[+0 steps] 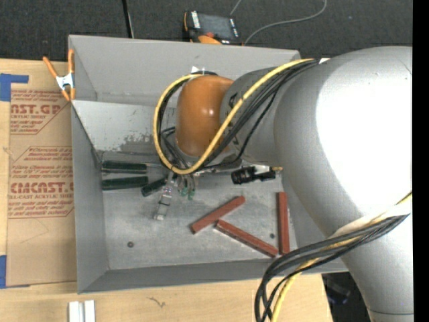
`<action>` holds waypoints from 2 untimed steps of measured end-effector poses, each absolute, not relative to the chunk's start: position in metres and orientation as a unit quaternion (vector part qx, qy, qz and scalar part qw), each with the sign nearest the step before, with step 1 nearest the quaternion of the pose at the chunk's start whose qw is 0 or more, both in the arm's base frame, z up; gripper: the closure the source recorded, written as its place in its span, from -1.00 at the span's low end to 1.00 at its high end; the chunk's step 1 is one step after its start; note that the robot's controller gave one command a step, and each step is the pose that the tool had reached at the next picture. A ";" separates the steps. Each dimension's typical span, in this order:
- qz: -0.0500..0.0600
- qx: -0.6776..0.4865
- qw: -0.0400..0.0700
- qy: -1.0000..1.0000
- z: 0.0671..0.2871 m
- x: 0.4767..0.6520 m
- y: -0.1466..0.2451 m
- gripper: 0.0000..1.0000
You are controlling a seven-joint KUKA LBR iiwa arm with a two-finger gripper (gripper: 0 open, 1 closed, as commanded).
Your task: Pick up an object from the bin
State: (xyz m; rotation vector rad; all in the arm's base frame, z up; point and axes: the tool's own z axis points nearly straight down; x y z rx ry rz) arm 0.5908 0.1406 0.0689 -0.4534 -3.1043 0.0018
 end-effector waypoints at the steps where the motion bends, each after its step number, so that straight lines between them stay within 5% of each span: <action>1: -0.001 -0.144 0.000 -0.990 0.073 0.592 0.141 1.00; 2: -0.002 -0.160 -0.004 -0.987 0.206 0.563 0.128 1.00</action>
Offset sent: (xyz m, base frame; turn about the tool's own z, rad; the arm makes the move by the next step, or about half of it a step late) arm 0.0000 0.0000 0.0000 0.0000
